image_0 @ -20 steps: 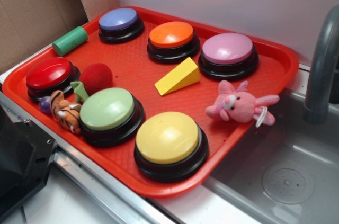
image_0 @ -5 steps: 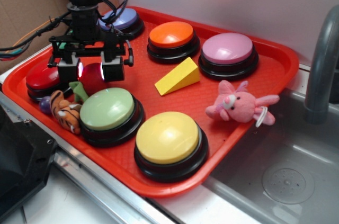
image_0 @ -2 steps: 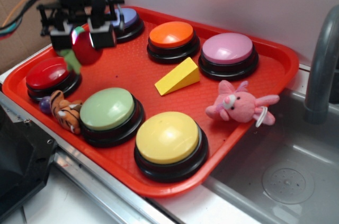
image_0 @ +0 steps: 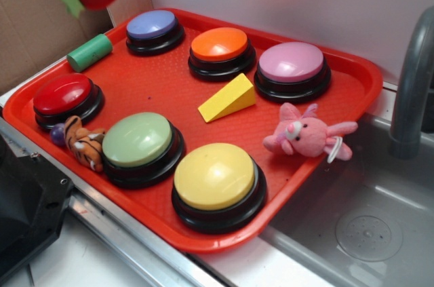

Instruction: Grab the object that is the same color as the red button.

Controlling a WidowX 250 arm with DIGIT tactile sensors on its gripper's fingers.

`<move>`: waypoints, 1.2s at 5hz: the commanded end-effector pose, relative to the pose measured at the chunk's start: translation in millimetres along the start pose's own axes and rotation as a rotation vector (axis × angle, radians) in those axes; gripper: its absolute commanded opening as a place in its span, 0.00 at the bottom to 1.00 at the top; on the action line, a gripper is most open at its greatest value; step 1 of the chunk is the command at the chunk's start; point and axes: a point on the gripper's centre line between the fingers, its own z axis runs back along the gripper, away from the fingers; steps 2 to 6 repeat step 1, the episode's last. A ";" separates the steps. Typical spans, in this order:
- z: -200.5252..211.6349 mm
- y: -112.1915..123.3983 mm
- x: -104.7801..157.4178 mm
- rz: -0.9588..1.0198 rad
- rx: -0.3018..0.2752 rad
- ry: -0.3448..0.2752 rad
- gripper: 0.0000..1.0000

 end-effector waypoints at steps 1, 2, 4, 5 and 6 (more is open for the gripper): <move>45.3 16.4 10.1 0.000 -0.054 -0.164 0.00; 45.3 16.4 10.1 0.000 -0.054 -0.164 0.00; 45.3 16.4 10.1 0.000 -0.054 -0.164 0.00; 45.3 16.4 10.1 0.000 -0.054 -0.164 0.00; 45.3 16.4 10.1 0.000 -0.054 -0.164 0.00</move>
